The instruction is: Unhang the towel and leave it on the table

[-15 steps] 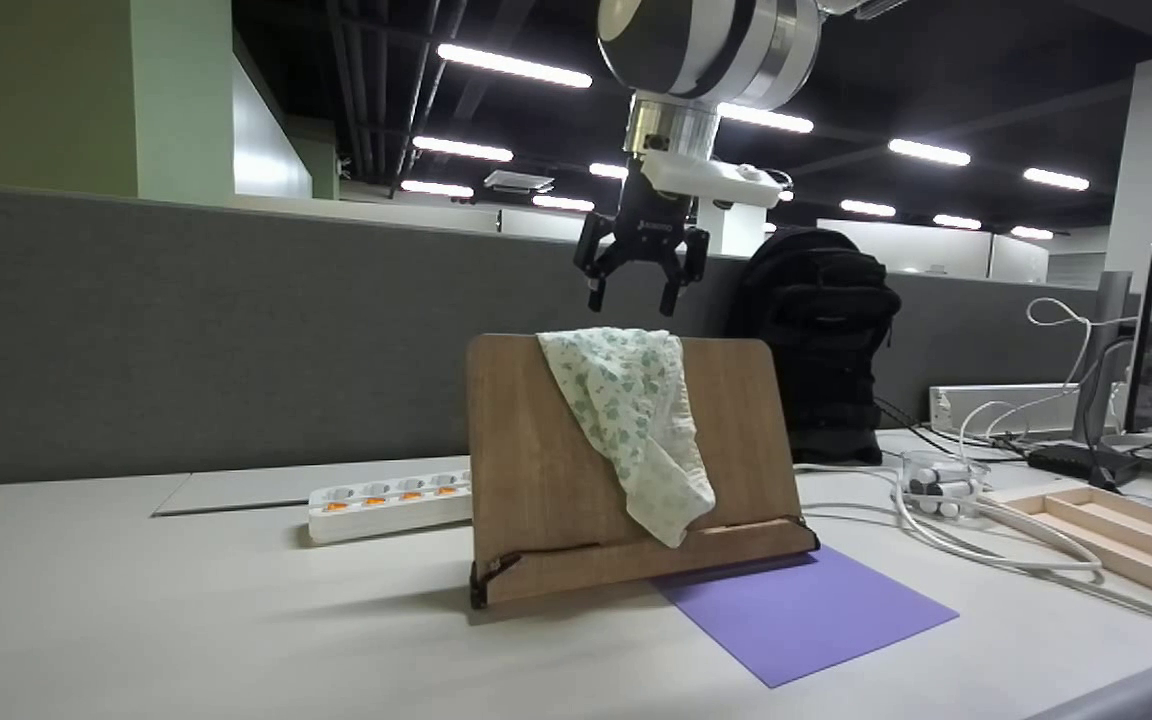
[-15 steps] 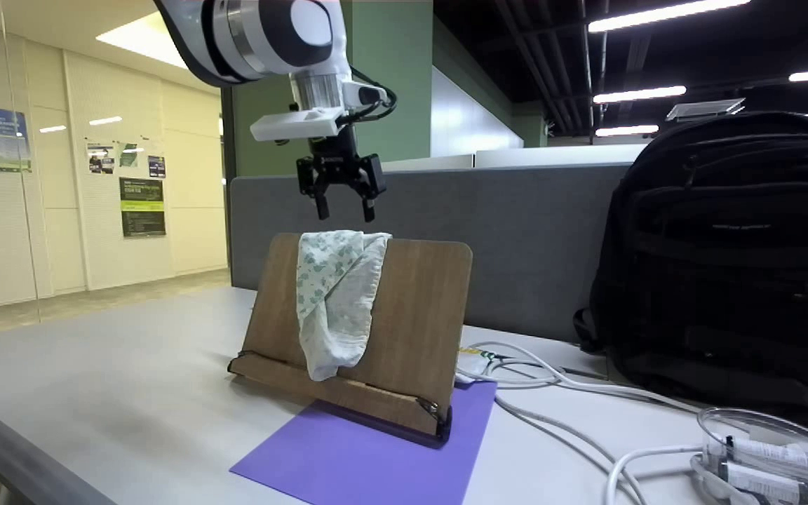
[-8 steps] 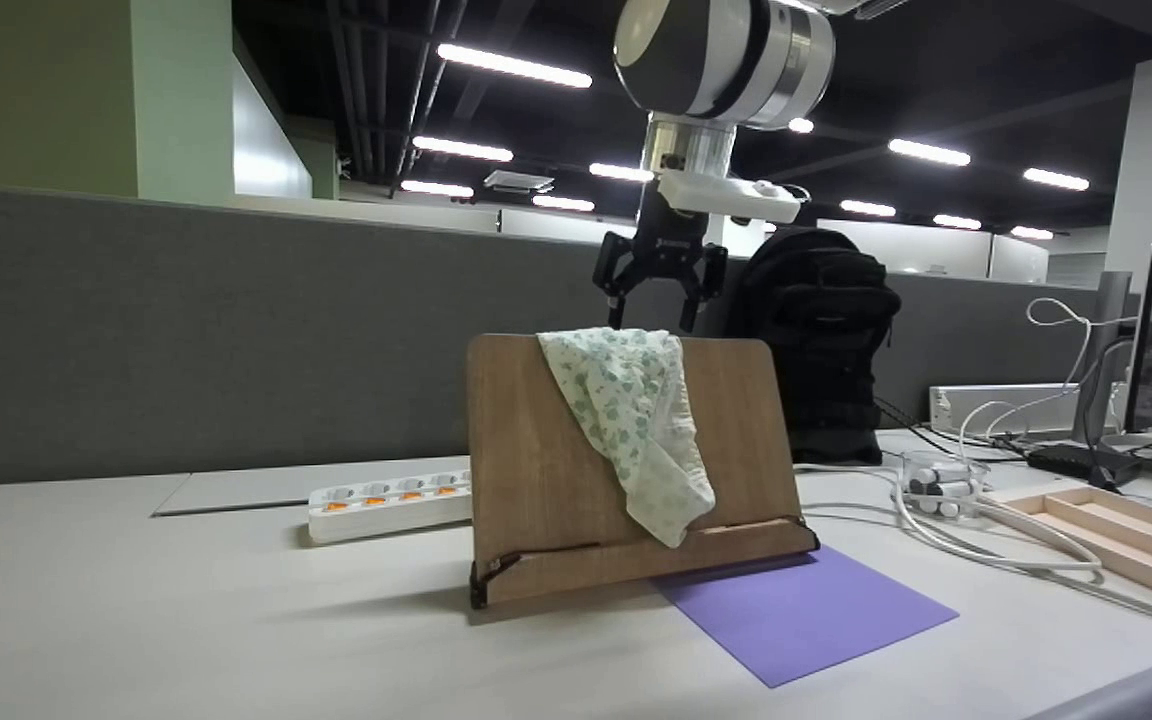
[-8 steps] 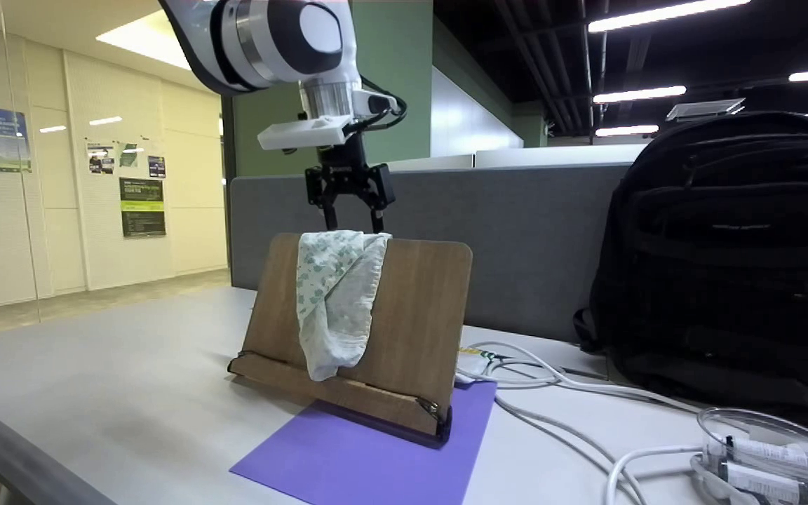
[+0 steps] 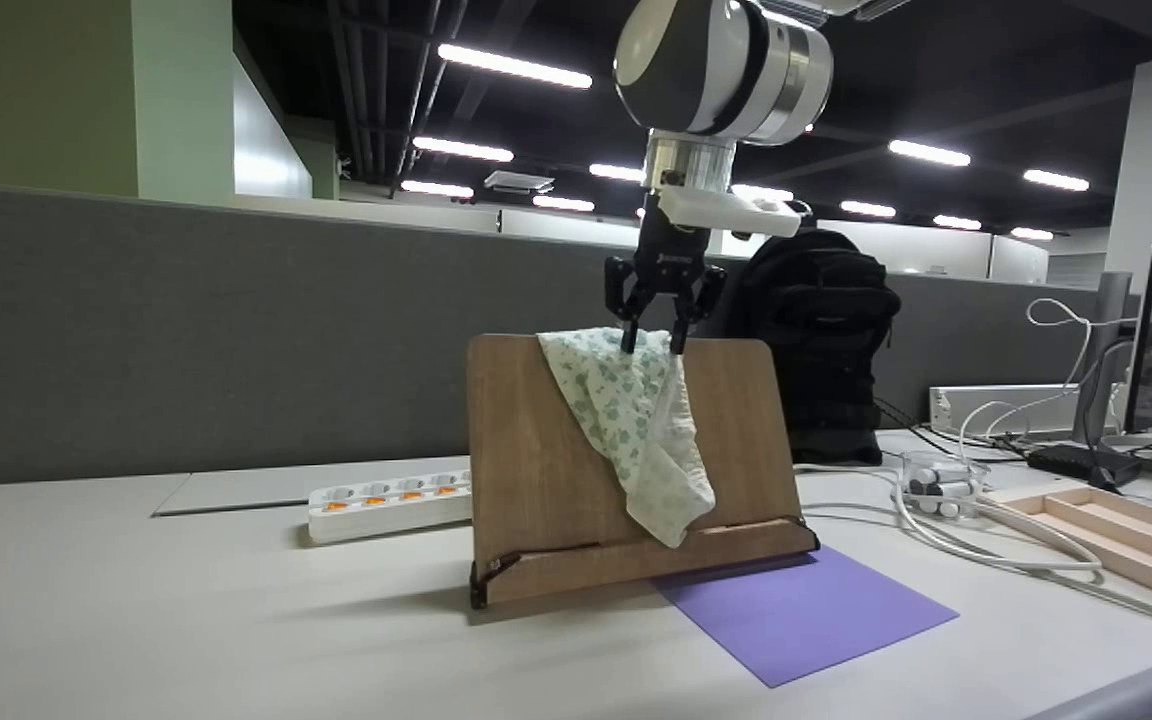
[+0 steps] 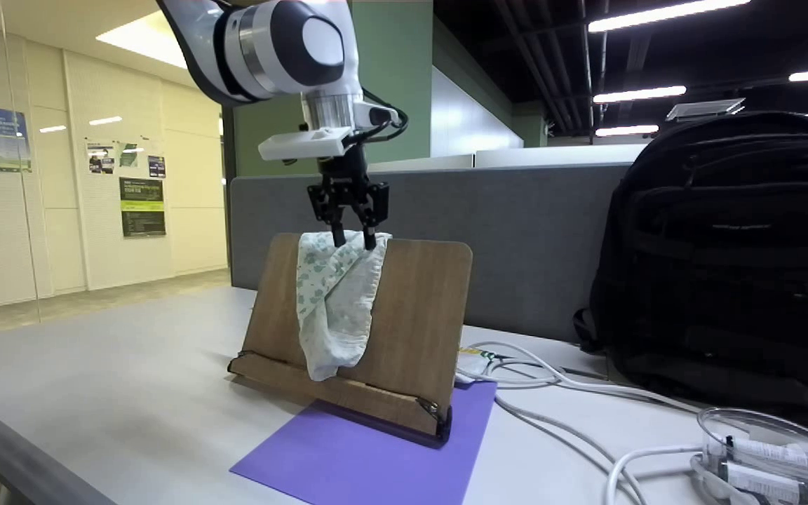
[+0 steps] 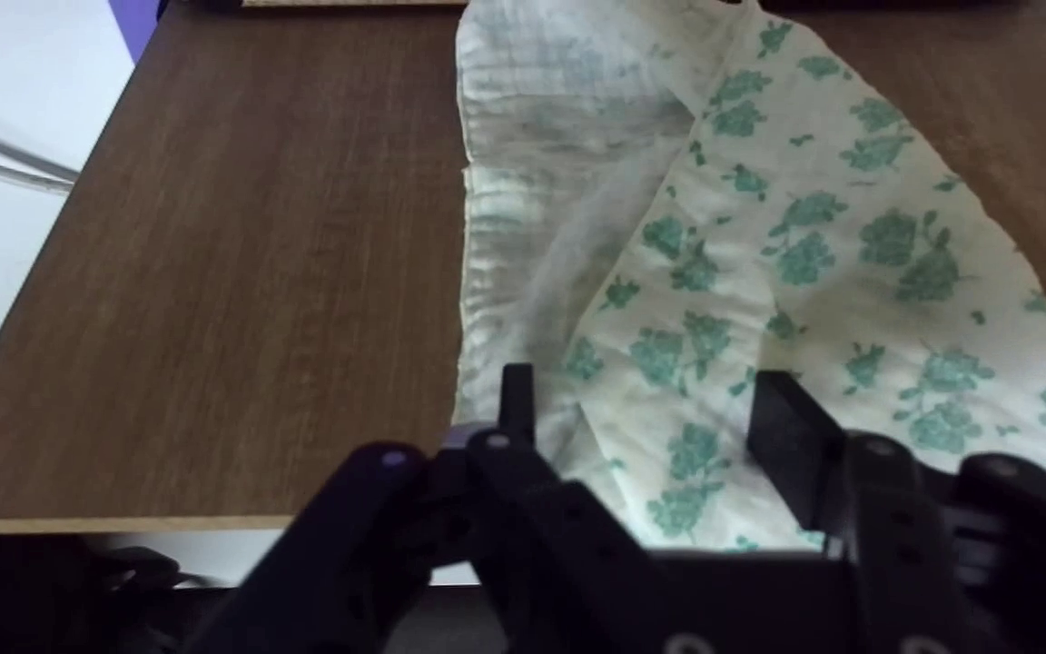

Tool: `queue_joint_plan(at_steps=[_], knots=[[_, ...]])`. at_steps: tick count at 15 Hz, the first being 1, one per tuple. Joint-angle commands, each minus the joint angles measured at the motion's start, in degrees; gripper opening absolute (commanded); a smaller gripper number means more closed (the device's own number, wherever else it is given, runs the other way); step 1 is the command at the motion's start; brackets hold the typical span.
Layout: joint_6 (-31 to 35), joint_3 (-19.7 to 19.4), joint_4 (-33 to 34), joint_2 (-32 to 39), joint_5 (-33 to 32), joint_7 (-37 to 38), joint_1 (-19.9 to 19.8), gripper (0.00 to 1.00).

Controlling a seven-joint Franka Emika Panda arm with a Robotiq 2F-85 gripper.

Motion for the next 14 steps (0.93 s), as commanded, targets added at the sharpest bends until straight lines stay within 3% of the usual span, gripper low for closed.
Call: queue_joint_plan(at_steps=[1, 6, 10, 14], knots=[[0.01, -0.34, -0.03, -0.06, -1.59, 2.72, 0.16, 0.34], [-1.74, -0.04, -0.51, -0.9, -0.5, 1.39, 0.15, 0.02], [-7.33, 0.89, -1.88, -2.84, 2.1, -1.92, 0.32, 0.0], [-22.31, 2.35, -5.77, -7.46, 4.36, -8.01, 1.21, 0.01]])
